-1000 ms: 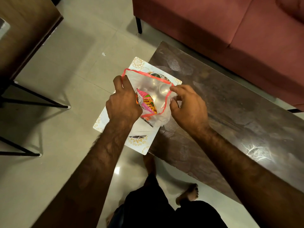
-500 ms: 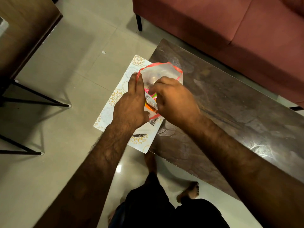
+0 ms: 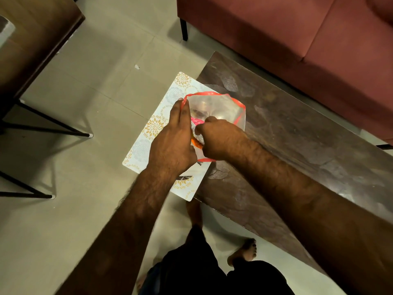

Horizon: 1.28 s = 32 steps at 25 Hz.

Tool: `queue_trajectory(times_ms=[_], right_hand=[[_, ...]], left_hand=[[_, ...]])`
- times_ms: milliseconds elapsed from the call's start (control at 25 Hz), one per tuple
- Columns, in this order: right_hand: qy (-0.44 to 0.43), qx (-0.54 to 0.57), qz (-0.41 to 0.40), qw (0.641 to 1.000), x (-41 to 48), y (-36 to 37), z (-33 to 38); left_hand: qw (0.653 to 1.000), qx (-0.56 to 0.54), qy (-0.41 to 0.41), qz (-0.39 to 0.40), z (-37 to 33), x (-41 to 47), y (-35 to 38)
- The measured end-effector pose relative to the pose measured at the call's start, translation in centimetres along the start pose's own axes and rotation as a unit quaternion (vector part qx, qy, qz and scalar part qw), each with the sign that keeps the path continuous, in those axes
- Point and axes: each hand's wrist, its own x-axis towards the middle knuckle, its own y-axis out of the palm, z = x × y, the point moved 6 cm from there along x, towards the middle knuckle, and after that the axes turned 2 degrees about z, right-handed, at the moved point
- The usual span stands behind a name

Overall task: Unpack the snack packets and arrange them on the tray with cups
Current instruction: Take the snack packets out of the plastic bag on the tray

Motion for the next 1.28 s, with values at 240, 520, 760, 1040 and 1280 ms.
queue_trajectory(times_ms=[240,520,760,1040,1280], right_hand=[[0.115,0.018,0.041,0.992,5.9,3.6,-0.4],[0.162,0.035,0.037,0.985,9.1,6.9,-1.7],[0.140,0.080,-0.074,0.984,6.5,3.9,-0.6],[0.153,0.166,-0.194,0.955,-1.8,-2.3,-0.3],[0.106,0.318,-0.185,0.924,-5.5,-3.7,0.2]], left_hand=[[0.999,-0.030,-0.014,-0.006,0.3,-0.3,0.4],[0.998,-0.059,-0.021,0.010,1.0,-0.6,0.8],[0.997,-0.061,-0.046,0.025,1.0,0.1,0.9],[0.985,-0.133,-0.106,-0.040,1.6,0.1,-0.8],[0.802,-0.561,-0.193,0.067,1.1,-0.2,-0.4]])
